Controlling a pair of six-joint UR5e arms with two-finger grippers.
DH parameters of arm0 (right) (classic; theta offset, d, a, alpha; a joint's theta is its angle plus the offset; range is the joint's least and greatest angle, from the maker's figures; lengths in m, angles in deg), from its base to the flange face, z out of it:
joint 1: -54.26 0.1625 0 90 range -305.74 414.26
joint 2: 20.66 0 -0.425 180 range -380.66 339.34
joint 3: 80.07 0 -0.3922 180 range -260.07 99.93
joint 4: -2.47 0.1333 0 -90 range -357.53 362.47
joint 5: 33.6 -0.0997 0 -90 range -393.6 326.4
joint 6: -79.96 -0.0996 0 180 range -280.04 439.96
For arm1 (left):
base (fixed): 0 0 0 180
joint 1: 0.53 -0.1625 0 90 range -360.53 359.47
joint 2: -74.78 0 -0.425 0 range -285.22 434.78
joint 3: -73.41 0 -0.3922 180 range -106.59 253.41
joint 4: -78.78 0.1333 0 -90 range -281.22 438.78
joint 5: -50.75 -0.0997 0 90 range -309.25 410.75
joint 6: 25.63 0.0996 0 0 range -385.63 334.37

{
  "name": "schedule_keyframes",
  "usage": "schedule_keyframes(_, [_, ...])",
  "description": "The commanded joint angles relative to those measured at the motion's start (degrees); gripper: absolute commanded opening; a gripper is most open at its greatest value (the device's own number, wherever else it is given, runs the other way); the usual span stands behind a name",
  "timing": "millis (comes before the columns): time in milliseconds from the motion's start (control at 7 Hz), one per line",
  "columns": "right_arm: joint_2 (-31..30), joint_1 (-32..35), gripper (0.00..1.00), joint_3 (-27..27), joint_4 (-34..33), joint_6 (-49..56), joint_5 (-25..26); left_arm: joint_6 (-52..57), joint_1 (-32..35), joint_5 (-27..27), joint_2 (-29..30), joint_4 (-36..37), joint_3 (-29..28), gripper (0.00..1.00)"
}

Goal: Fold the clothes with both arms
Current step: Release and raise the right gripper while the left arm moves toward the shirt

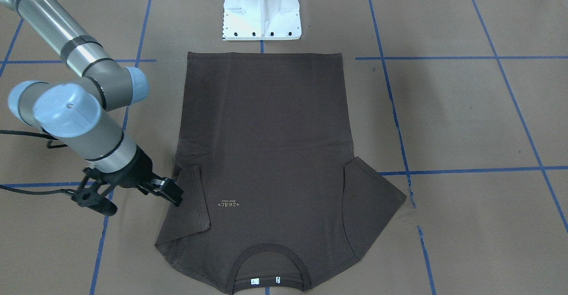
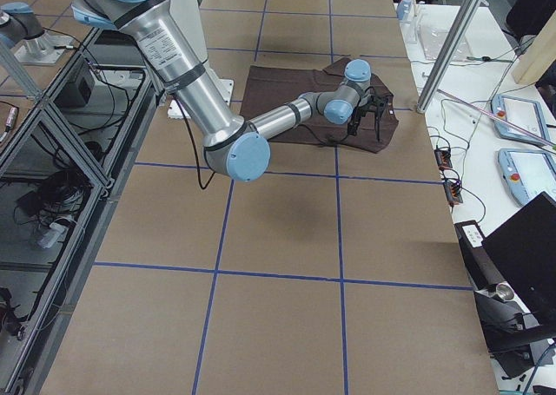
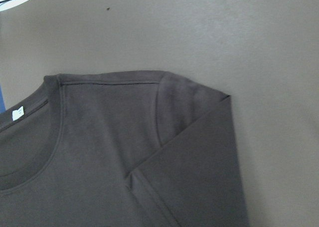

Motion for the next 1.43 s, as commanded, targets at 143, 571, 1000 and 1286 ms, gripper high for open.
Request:
schedule_keyframes(143, [-17.5, 8.1, 1.0, -14.5, 0.0, 5.7, -8.0, -22.6, -12.4, 0.1, 14.4, -7.5, -12.3, 1.0])
schedule_keyframes(571, [-25.8, 11.9, 1.0, -17.5, 0.6, 14.7, -9.9, -44.0, -24.4, -13.5, 23.4, -8.4, -16.1, 0.93])
schedule_keyframes(1000, [-26.1, 11.9, 1.0, -17.5, 0.6, 14.7, -9.6, -46.6, -33.0, -30.9, 26.1, -10.7, -19.4, 0.86])
schedule_keyframes(1286, [-26.4, 11.9, 1.0, -17.6, 0.6, 14.7, -9.4, -49.8, -33.2, -31.1, 28.0, -16.5, -25.6, 0.76])
